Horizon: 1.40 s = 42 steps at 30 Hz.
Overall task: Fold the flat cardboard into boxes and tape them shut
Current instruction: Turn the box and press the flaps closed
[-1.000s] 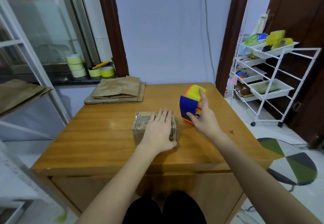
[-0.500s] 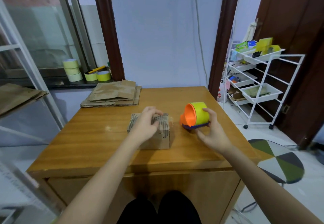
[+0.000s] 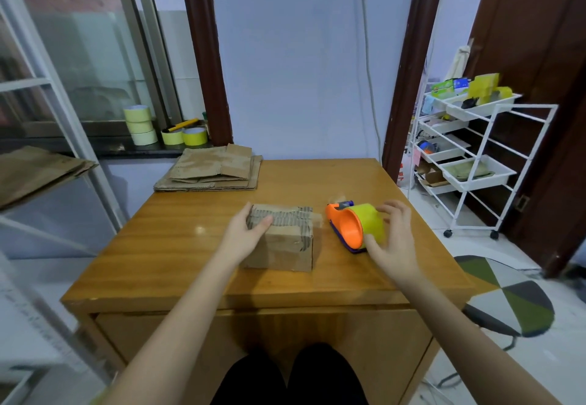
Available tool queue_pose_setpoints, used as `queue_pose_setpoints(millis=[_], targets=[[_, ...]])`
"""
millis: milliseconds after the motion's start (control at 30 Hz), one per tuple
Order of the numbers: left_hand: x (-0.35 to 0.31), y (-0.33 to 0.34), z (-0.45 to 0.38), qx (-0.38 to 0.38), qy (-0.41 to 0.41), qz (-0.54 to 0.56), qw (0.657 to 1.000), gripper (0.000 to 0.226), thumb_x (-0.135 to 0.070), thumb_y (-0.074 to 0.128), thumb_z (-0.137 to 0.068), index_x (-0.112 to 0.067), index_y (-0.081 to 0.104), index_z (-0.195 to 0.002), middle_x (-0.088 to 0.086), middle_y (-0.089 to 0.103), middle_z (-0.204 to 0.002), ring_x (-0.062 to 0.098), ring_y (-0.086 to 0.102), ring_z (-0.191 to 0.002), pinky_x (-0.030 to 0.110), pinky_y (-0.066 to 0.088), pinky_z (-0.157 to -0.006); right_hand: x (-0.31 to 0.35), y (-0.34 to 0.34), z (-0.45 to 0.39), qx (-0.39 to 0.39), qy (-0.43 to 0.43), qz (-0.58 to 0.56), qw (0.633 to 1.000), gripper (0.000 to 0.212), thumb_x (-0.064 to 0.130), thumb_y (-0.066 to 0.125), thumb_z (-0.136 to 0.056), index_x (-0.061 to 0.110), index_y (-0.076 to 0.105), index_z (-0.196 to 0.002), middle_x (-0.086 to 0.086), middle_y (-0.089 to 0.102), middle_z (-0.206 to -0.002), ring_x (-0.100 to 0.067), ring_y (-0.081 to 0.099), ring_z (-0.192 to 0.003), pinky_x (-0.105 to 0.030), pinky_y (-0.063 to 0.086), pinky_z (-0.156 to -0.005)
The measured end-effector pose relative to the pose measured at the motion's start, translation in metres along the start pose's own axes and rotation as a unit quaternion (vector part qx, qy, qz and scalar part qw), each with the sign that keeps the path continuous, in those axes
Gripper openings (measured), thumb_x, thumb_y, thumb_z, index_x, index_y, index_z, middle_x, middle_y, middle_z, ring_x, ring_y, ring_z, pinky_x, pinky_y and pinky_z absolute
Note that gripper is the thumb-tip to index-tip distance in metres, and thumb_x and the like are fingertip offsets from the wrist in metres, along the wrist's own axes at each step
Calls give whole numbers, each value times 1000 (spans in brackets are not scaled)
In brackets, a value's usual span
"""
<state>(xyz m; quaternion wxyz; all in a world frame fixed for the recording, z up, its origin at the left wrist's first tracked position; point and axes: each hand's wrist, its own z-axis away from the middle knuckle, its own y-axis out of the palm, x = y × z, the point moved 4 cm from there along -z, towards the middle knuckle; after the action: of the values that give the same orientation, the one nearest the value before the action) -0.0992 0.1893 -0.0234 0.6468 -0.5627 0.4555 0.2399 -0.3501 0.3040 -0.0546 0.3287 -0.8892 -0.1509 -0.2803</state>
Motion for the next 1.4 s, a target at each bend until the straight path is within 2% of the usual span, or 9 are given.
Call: queue_pose_setpoints(millis=[100, 200, 400, 500, 600, 800, 967, 1200, 1400], targets=[[-1, 2, 0, 2, -4, 2, 1000, 78, -34, 55, -94, -7, 11, -152, 6, 21, -157, 21, 24, -143, 31, 22, -113, 37, 1, -10, -14, -32, -27, 999, 23, 14, 49, -83, 8, 56, -104, -5, 51, -111, -14, 51, -101, -21, 44, -82], [-1, 2, 1, -16, -14, -8, 1000, 77, -35, 56, -94, -3, 16, -150, 8, 29, -154, 24, 29, -140, 32, 27, -110, 64, 25, -20, 91, -18, -39, 995, 13, 10, 49, -92, 7, 58, -102, -6, 53, -102, -18, 55, -91, -24, 44, -78], [8, 0, -1, -25, -35, -57, 997, 60, -47, 57, -91, -9, 45, -136, 7, 56, -132, 22, 54, -115, 35, 46, -94, 57, 71, -31, 235, 226, -67, 943, 33, 36, 42, -99, 7, 51, -86, -16, 60, -86, -35, 63, -78, -45, 54, -69], [2, -4, -3, -63, 3, -270, 961, 84, -55, 46, -93, -6, 12, -152, 12, 18, -158, 27, 21, -144, 40, 22, -115, 53, 76, -28, 233, 370, -247, 865, 26, 38, 46, -99, 13, 47, -91, -10, 55, -78, -16, 57, -51, -24, 45, -39], [-11, 0, -5, -62, 109, -356, 926, 69, -47, 37, -99, -13, 9, -153, 8, 2, -160, 23, -1, -148, 37, 0, -118, 51, 77, -30, 227, 391, -287, 845, 28, 34, 50, -98, 6, 55, -103, -8, 58, -78, -17, 58, -61, -22, 49, -43], [6, 6, 2, -54, 61, -141, 987, 66, -42, 44, -98, -12, 19, -151, 6, 14, -160, 22, 18, -145, 39, 21, -116, 50, 82, -36, 182, 368, -306, 859, 19, 15, 54, -97, 10, 54, -79, -5, 56, -70, -12, 53, -58, -19, 51, -47], [17, 2, 6, -50, -9, 119, 992, 67, -31, 63, -90, -14, 31, -147, 2, 44, -144, 16, 43, -127, 22, 34, -97, 46, 87, -30, 178, 362, -305, 863, 18, 11, 51, -98, 9, 51, -81, -6, 56, -70, -13, 53, -60, -21, 51, -51], [20, 7, 9, -55, -14, 152, 987, 67, -32, 62, -90, -12, 34, -147, -3, 47, -139, 17, 46, -126, 26, 36, -101, 37, 109, -20, 140, 359, -228, 894, 25, 23, 48, -100, 16, 50, -76, -4, 50, -69, -17, 46, -65, -25, 35, -55], [17, 9, 9, -55, -7, 131, 990, 65, -28, 60, -92, -11, 30, -147, 2, 45, -142, 18, 42, -130, 23, 33, -98, 35, 114, -14, 118, 384, -238, 884, 15, 28, 48, -100, 13, 50, -101, -2, 49, -76, -14, 44, -66, -25, 34, -56]])
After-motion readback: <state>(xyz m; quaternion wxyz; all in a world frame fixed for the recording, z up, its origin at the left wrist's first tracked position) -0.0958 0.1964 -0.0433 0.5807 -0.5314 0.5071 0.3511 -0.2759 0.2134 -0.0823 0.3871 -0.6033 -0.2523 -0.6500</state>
